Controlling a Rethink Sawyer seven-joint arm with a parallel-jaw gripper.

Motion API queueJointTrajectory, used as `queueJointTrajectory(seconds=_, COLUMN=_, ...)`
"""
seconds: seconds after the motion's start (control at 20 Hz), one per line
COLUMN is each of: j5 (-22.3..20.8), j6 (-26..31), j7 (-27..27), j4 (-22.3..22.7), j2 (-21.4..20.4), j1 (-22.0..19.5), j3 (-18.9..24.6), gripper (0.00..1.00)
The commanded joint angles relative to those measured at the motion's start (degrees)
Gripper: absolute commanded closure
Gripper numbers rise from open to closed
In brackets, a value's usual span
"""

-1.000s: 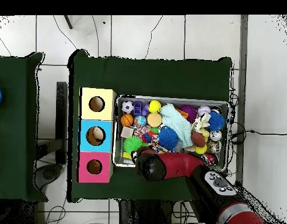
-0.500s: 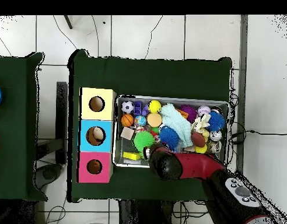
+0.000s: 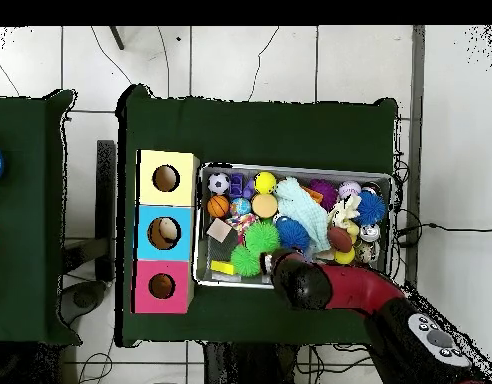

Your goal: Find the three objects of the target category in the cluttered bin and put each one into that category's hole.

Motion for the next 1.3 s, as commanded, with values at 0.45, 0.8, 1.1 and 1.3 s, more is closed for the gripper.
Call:
queueJointTrajectory(seconds=0.45, j5=-2.24, j6=5.55, j7=-0.71, j4=-6.17, j2=-0.63, j1=0.23, j3=1.85, gripper=1.00)
queueJointTrajectory(seconds=0.8, j5=-9.09, j6=9.02, j7=-4.93, j4=-10.98, j2=-0.82, j1=3.56, j3=-4.72, gripper=1.00)
queueJointTrajectory(seconds=1.1, j5=-15.64, j6=11.17, j7=-11.34, j4=-12.97, j2=-1.38, j1=0.82, j3=-2.02, gripper=1.00)
queueJointTrajectory(seconds=1.3, j5=-18.70, j6=11.68, j7=-14.81, j4=-13.08, j2=-1.43, j1=-2.70, j3=1.73, gripper=1.00)
